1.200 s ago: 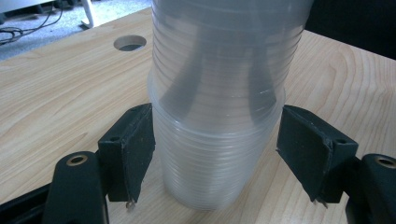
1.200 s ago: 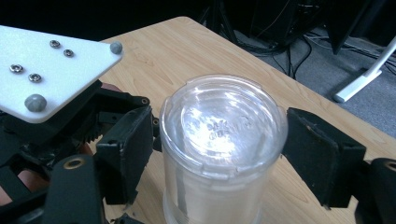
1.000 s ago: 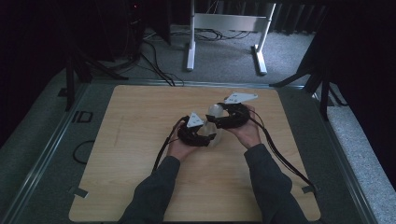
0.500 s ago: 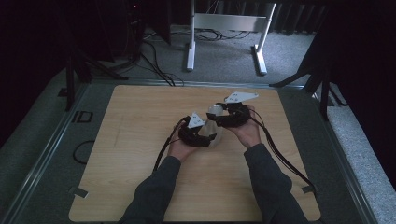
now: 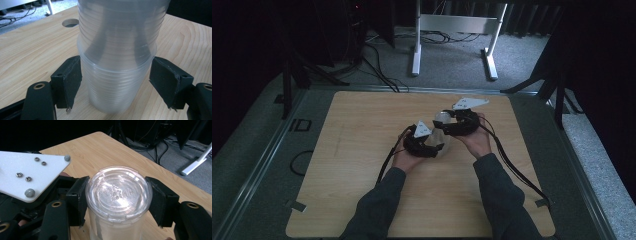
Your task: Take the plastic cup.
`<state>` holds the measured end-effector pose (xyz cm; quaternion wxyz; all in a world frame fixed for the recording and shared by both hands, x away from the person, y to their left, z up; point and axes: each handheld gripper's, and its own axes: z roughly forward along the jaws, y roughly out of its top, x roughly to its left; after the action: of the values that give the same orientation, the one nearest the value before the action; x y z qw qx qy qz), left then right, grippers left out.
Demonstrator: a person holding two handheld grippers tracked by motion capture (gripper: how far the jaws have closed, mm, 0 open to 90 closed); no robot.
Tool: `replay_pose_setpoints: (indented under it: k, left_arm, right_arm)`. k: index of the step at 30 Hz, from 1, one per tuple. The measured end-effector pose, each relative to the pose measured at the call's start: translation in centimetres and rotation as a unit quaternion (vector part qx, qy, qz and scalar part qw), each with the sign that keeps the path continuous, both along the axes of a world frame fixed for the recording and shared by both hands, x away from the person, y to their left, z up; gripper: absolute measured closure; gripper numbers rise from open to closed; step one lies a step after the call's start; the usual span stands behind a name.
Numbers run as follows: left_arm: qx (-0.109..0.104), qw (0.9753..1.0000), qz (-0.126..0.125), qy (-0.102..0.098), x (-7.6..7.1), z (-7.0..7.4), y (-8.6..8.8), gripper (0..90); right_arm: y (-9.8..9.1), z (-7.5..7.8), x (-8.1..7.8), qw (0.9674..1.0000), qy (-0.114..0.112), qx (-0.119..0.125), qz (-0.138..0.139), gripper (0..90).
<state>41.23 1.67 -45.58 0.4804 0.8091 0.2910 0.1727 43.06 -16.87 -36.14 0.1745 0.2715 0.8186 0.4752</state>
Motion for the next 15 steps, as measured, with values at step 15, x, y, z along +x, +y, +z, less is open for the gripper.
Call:
replay_pose_setpoints:
  k: [15]
  left_arm:
    - [-0.001,1.0000,0.000,-0.005,-0.01,0.06,0.00,25.6]
  right_arm:
    - [-0.22,0.32,0.08,0.9999,0.008,0.012,0.001,39.0]
